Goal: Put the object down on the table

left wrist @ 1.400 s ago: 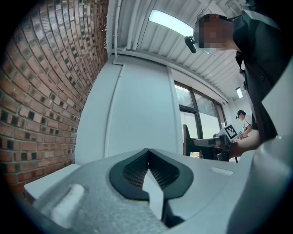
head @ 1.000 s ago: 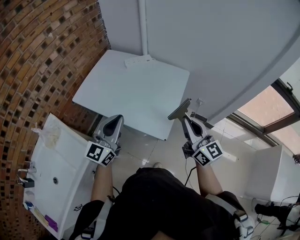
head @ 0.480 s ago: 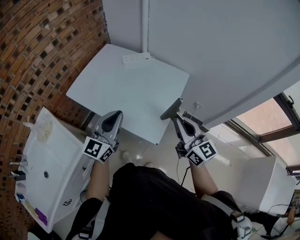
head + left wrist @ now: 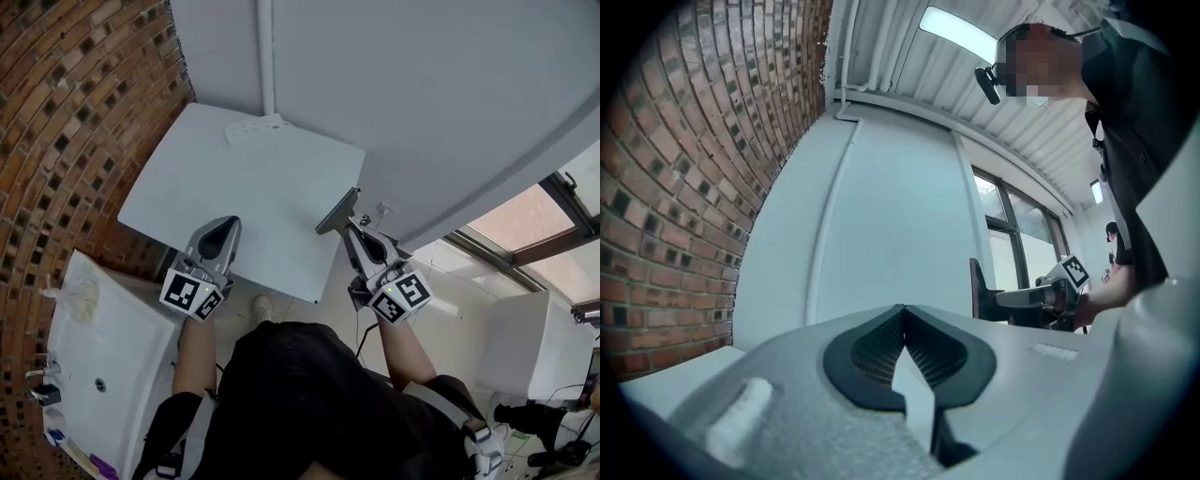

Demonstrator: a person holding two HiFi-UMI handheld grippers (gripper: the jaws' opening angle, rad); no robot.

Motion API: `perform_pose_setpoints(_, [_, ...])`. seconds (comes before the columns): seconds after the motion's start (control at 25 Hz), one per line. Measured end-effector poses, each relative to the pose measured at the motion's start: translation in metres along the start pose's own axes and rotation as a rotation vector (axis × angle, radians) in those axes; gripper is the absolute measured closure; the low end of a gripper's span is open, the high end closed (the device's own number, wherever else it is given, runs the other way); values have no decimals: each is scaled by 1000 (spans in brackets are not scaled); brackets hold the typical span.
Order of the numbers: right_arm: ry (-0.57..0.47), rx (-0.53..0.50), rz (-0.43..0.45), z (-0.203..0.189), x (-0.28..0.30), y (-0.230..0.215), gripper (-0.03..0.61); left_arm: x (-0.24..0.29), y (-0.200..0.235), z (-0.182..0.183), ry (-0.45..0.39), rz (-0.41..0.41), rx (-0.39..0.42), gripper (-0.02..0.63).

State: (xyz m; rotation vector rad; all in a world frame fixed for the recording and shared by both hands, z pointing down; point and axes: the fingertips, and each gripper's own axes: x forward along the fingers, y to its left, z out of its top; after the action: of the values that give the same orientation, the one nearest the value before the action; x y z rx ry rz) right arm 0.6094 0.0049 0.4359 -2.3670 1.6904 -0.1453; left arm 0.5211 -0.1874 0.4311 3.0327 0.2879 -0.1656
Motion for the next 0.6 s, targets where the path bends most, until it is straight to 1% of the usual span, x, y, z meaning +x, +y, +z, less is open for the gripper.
perform_pose_setpoints(0.12, [-1, -4, -15, 1, 17, -6, 574, 12, 13, -1, -6, -21, -6, 617])
perform_pose_setpoints(0.32, [9, 12, -18, -6, 48, -16, 574, 23, 43, -11, 4, -20, -19, 617])
perform_pose_setpoints(0.6, [40, 101, -53, -24, 80, -35, 574, 37, 73, -25, 37, -60, -37, 617])
